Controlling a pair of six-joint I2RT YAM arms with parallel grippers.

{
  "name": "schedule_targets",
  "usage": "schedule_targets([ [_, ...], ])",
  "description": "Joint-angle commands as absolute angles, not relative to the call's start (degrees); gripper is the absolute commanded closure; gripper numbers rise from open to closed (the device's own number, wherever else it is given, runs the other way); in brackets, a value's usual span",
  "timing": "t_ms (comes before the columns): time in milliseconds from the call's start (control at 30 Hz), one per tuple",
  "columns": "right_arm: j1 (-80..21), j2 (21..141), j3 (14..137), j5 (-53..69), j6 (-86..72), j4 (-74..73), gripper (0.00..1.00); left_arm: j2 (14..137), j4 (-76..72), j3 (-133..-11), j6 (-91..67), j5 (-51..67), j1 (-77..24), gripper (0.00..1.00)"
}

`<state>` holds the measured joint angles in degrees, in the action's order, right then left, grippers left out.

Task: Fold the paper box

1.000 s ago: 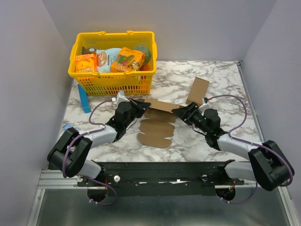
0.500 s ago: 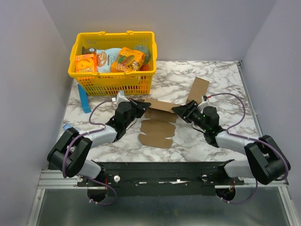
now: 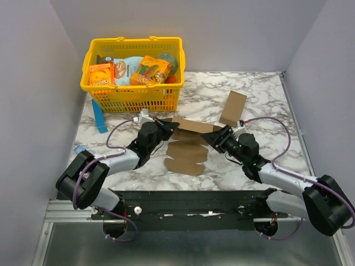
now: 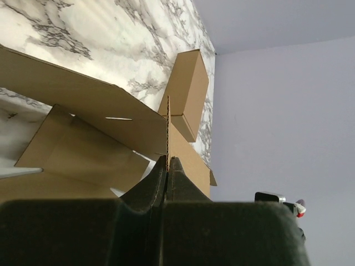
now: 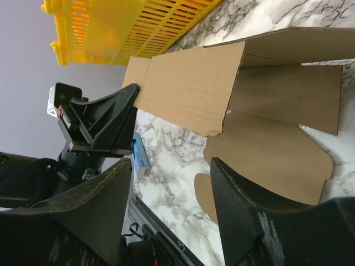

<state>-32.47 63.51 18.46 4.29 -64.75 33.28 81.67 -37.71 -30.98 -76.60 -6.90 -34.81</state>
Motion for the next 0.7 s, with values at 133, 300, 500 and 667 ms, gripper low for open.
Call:
schedule_targets([
  [133,-32.78,68.9,24.6,5.36,-65.13,31.29,0.3,78.31,-36.73,-27.61,-77.86,-12.66,-35.07,1.0],
  [300,-32.78,73.91,26.8,6.68,-62.58,35.33,0.29,76.03,-34.9,-27.51,-77.52,-12.13,-35.07,1.0],
  [500,-32.78,77.69,29.62,6.59,-61.08,36.9,0.3,74.44,-33.58,-26.37,-79.89,-12.48,-35.07,1.0],
  [667,-32.78,80.15,31.37,6.06,-61.26,38.58,0.31,76.19,-34.53,-26.11,-81.21,-10.81,-35.07,1.0],
])
